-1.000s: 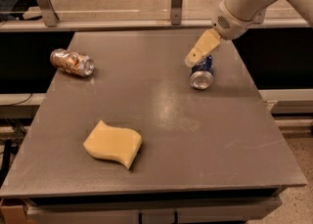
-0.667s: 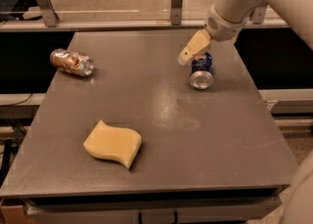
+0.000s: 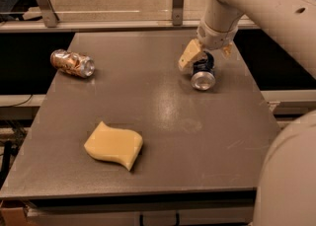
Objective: Place pepsi can upright
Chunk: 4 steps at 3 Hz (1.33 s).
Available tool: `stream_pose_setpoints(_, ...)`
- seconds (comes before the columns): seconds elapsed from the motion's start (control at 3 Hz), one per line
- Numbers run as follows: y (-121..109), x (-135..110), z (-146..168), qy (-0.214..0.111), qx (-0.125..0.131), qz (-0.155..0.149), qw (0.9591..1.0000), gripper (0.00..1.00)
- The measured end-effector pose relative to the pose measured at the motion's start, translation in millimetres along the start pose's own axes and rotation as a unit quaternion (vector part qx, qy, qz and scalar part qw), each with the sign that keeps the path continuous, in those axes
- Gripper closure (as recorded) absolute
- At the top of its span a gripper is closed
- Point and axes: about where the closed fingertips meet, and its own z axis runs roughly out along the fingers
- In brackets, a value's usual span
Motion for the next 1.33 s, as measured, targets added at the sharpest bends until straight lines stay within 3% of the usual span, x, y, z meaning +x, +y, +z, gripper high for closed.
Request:
stream_pose_setpoints(0.67,-0.4,1.2,10.7,0.006,0.007,0.028,0.9996,0.65)
stream_pose_setpoints(1.0,1.9,-5.3,4.7,-0.014,-0.001,0.014,0.9998,0.89)
stream_pose_setpoints(1.33,3.7,-14.1,-4.8,-0.056,-0.02,-0.016,0.9981,1.0)
